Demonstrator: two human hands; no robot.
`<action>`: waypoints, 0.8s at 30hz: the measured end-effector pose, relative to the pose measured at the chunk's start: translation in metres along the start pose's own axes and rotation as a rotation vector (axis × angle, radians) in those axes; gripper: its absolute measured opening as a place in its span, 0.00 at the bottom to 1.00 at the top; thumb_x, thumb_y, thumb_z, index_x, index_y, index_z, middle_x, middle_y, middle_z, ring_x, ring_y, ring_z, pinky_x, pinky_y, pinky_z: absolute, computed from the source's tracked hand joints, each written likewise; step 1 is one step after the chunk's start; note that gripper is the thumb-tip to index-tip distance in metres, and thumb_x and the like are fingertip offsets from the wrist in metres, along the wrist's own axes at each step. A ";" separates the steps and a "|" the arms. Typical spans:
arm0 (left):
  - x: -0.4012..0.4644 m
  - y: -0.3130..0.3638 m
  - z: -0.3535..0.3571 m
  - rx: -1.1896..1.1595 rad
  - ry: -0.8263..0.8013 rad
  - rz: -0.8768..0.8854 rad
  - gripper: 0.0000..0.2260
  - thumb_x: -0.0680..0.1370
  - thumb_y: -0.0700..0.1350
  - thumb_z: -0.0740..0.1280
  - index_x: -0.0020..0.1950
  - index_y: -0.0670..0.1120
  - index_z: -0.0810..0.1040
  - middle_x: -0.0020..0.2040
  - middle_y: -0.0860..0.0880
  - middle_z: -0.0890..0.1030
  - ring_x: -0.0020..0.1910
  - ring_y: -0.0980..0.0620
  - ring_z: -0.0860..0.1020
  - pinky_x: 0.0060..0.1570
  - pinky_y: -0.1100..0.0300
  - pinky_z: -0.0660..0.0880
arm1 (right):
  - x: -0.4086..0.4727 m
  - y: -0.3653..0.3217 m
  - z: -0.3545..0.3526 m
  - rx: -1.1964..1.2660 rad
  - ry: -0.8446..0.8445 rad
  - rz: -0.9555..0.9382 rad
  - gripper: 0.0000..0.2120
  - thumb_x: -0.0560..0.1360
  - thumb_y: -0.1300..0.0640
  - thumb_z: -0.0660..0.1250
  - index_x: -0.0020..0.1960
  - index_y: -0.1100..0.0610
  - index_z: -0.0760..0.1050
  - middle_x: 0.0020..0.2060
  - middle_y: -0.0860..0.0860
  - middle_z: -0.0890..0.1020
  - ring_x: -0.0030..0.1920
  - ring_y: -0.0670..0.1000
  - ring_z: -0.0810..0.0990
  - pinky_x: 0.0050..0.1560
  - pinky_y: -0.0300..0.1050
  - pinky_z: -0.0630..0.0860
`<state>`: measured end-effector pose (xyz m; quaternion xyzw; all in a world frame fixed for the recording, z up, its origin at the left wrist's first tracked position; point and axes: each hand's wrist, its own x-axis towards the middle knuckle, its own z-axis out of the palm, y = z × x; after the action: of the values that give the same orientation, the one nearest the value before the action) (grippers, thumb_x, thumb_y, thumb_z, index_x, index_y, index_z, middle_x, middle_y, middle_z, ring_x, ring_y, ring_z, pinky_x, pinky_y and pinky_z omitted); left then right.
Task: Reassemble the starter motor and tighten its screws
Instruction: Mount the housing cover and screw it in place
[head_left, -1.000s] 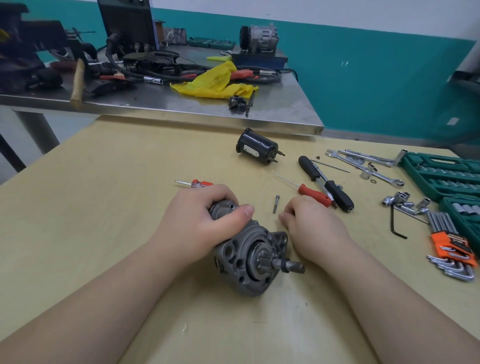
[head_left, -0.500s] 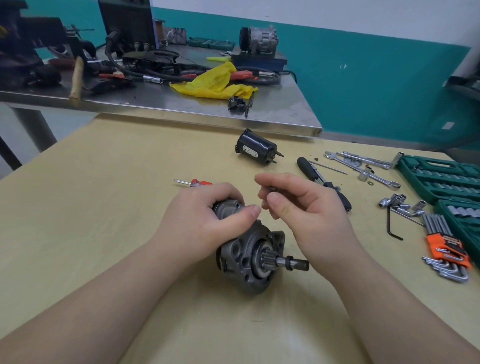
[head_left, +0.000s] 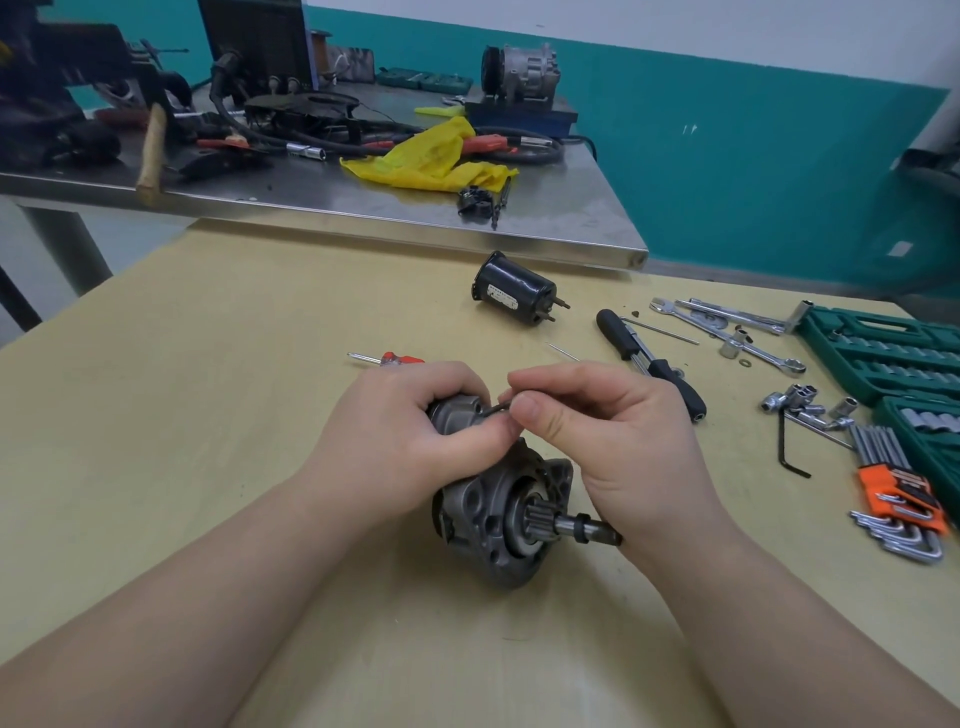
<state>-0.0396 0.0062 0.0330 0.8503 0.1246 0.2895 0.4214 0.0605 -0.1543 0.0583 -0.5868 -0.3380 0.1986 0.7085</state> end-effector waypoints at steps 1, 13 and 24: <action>0.000 0.000 0.000 -0.002 -0.002 -0.005 0.18 0.70 0.65 0.71 0.40 0.50 0.85 0.33 0.50 0.81 0.35 0.48 0.80 0.37 0.45 0.78 | 0.000 -0.001 0.000 -0.004 -0.003 0.002 0.08 0.65 0.55 0.78 0.45 0.51 0.90 0.40 0.52 0.90 0.44 0.47 0.89 0.46 0.37 0.82; 0.000 0.002 -0.001 -0.003 0.003 -0.012 0.17 0.70 0.65 0.71 0.40 0.52 0.85 0.34 0.51 0.82 0.36 0.50 0.81 0.38 0.47 0.78 | 0.000 0.000 0.003 0.064 -0.024 -0.017 0.07 0.65 0.60 0.78 0.43 0.55 0.90 0.37 0.50 0.88 0.40 0.45 0.87 0.42 0.35 0.81; 0.001 0.000 0.000 -0.001 0.008 0.010 0.18 0.70 0.65 0.71 0.40 0.50 0.85 0.32 0.50 0.80 0.33 0.50 0.79 0.35 0.48 0.77 | 0.002 0.002 0.003 0.090 -0.060 -0.048 0.04 0.68 0.62 0.77 0.42 0.56 0.89 0.36 0.49 0.87 0.39 0.45 0.87 0.42 0.35 0.82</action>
<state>-0.0390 0.0065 0.0328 0.8494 0.1220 0.2953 0.4200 0.0596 -0.1505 0.0571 -0.5399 -0.3637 0.2140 0.7283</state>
